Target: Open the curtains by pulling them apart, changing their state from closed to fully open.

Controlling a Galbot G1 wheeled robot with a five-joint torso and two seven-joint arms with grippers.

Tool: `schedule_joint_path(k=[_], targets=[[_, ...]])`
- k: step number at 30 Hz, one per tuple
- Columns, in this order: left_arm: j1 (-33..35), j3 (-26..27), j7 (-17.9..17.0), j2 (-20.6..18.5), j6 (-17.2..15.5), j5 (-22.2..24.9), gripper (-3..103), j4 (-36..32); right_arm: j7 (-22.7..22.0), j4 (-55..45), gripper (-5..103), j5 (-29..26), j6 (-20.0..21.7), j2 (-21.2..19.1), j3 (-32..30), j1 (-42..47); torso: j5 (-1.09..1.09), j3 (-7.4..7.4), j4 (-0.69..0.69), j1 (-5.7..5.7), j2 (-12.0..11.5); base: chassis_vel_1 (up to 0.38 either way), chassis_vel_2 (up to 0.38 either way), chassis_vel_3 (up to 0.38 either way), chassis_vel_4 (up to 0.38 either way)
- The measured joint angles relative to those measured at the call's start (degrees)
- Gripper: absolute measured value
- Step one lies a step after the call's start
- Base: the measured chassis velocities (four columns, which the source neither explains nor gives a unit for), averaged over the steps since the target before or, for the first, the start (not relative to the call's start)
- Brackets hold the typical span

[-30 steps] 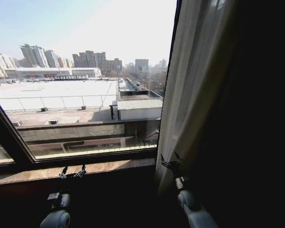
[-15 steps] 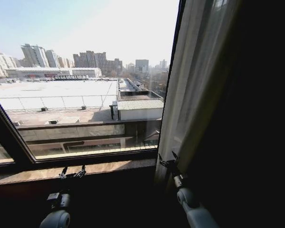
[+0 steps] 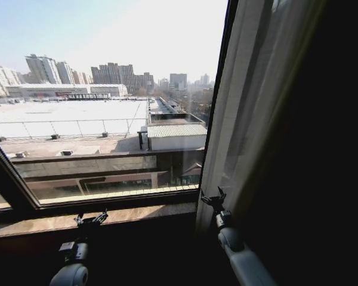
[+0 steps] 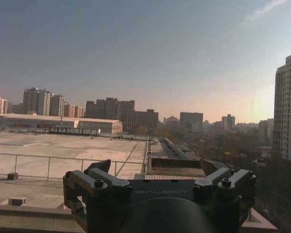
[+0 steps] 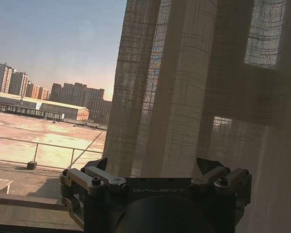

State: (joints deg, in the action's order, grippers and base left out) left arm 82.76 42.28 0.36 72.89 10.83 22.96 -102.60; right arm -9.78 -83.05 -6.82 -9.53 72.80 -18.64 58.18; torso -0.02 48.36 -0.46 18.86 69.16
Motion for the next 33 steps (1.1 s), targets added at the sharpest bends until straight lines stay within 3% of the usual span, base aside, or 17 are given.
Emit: schedule_joint_path(k=[10, 19, 22, 25, 28, 33], targets=[[0.00, 0.00, 0.00, 0.00, 0.00, 0.00, 100, 0.00, 0.18, 2.96, 100, 0.03, -0.66, -0.34, -1.80, 0.09, 0.02, 0.01, -0.02, 0.01, 0.00, 0.000, 0.000, 0.000, 0.000], [0.00, 0.00, 0.00, 0.00, 0.00, 0.00, 100, 0.00, 1.34, 8.96, 103, 0.32, -0.88, 0.83, 1.93, -5.37, 0.01, 0.01, 0.00, 0.02, 0.00, 0.000, 0.000, 0.000, 0.000], [0.00, 0.00, 0.00, 0.00, 0.00, 0.00, 100, 0.00, 3.27, 10.40, 89, 0.01, -2.34, 1.06, 2.03, -6.41, 0.00, 0.01, 0.00, 0.02, 0.00, 0.000, 0.000, 0.000, 0.000], [0.00, 0.00, 0.00, 0.00, 0.00, 0.00, 100, 0.00, 4.41, 10.59, 84, -0.72, -3.02, 0.93, 1.97, -6.50, 0.00, 0.01, 0.00, 0.02, 0.00, 0.000, 0.000, 0.000, 0.000], [0.00, 0.00, 0.00, 0.00, 0.00, 0.00, 100, 0.00, 5.07, 10.34, 68, -1.43, -3.29, 0.66, 1.68, -6.23, 0.00, 0.01, -0.01, 0.02, 0.00, 0.000, 0.000, 0.000, 0.000], [0.00, 0.00, 0.00, 0.00, 0.00, 0.00, 100, 0.00, 5.26, 10.06, 57, -1.72, -3.58, 0.60, 1.49, -5.94, 0.00, 0.01, -0.01, 0.02, 0.00, 0.000, 0.000, 0.000, 0.000]])
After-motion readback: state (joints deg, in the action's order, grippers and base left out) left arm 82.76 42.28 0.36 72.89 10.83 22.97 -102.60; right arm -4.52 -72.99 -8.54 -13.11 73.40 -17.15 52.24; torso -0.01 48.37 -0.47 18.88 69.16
